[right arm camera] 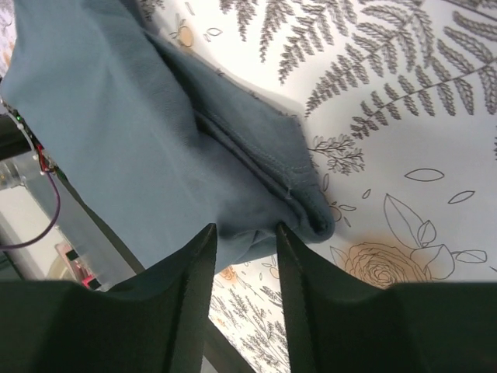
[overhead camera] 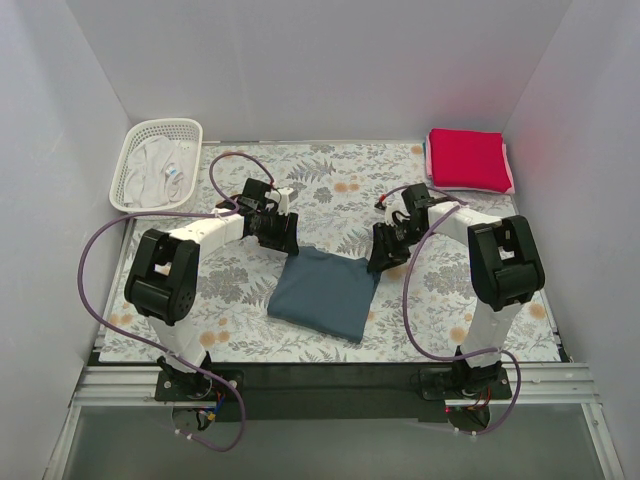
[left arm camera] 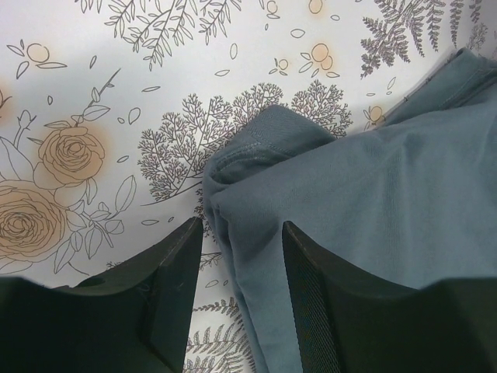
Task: Fold and stack the t-shirts
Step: Fold the tshirt
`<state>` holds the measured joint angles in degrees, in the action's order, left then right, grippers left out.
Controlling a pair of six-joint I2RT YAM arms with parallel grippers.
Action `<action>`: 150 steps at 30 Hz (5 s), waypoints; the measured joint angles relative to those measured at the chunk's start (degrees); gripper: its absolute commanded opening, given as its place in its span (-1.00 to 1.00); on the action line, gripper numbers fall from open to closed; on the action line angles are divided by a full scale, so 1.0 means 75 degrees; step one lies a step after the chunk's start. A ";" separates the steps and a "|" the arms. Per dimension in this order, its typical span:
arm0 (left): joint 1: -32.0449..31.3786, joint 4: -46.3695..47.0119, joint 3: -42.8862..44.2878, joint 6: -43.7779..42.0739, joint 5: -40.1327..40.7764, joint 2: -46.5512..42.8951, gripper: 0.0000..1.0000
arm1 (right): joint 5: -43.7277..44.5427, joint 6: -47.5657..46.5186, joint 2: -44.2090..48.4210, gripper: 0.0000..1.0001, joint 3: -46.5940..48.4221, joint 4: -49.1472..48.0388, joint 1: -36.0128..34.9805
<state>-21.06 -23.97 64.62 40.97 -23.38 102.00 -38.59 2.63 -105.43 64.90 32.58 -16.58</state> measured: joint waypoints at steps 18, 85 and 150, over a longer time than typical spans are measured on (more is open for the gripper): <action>0.0000 0.0256 -0.0017 0.0201 -0.0108 0.0198 -1.00 | 0.0329 -0.0038 -0.0102 -0.97 0.0000 0.0035 0.0000; -0.0615 0.3672 -0.2643 0.3917 -0.4774 0.0522 0.26 | -0.2809 -0.0140 -0.0332 0.82 -0.1119 -0.1311 -0.0705; -0.1227 0.5371 -0.1448 0.5936 -0.4130 0.0647 0.16 | -0.3144 0.0376 0.1160 0.85 -0.0251 -0.1848 0.1192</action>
<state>-30.26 16.32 53.76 85.49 -54.35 106.85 -62.17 5.45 -96.73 63.02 18.72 -7.64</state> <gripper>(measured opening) 0.581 0.935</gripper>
